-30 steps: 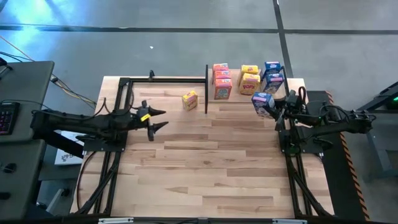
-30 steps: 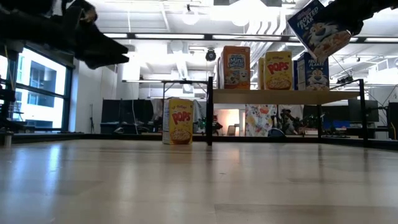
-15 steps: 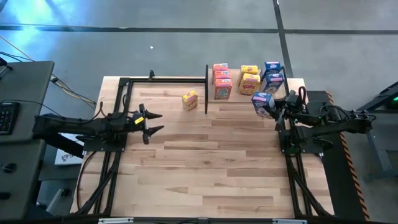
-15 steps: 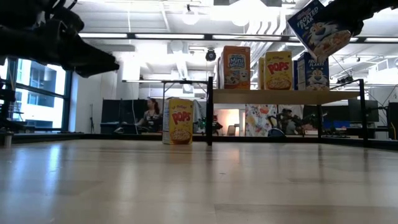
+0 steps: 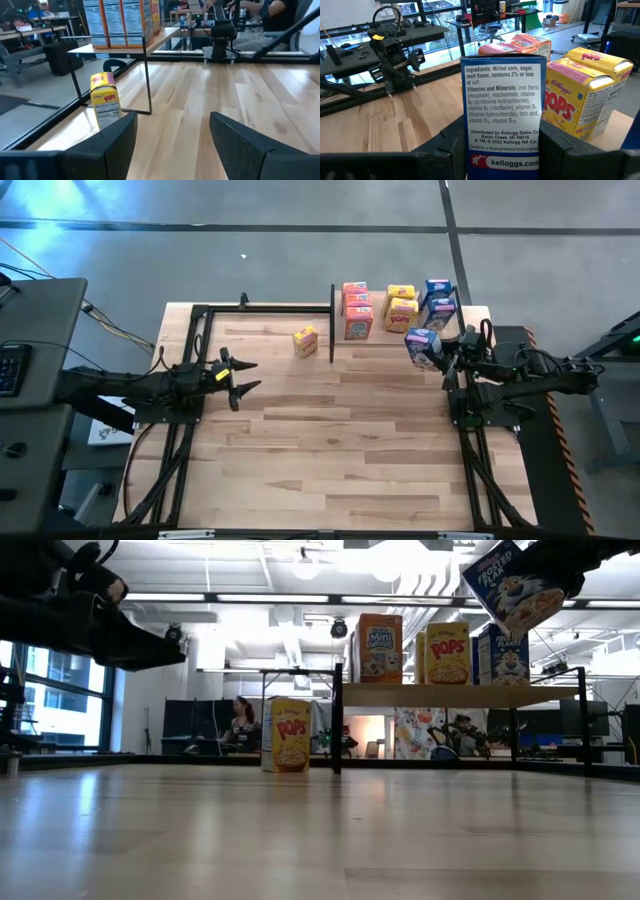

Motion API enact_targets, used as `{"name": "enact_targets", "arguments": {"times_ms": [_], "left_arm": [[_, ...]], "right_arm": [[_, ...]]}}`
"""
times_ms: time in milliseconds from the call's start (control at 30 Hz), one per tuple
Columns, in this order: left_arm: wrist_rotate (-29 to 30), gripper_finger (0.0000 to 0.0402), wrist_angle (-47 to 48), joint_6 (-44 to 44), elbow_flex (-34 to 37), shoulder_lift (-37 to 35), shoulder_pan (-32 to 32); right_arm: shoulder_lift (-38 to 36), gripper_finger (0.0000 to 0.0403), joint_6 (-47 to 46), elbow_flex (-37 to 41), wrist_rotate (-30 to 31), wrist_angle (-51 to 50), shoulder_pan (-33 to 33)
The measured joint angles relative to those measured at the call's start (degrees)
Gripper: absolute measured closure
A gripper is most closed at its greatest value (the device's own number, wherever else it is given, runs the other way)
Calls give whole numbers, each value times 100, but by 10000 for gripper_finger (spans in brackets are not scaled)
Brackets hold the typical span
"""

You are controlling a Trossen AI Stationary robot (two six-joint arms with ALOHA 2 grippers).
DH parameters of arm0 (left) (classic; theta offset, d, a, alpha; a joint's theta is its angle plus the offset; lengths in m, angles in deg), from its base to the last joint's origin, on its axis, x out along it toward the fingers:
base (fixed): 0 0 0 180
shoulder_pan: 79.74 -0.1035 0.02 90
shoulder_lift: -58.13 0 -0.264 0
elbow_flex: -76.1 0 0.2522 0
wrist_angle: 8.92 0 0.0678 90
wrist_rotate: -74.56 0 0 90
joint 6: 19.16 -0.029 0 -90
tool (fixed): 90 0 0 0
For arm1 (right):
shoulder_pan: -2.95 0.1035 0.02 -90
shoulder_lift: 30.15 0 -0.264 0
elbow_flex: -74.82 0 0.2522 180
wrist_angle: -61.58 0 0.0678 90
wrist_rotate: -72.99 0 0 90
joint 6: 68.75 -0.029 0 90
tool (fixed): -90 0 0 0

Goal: Stack cereal on shelf
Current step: Put the blue cereal box on the shelf aligned with the other blue cereal boxes

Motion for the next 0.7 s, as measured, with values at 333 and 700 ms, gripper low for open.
{"name": "enact_targets", "arguments": {"times_ms": [333, 700], "left_arm": [[-11, 163, 90, 554, 0, 4, 0], [-11, 163, 90, 556, -2, 7, 0]], "right_arm": [[0, 249, 404, 0, 247, 0, 2], [0, 249, 1322, 0, 398, 0, 2]]}}
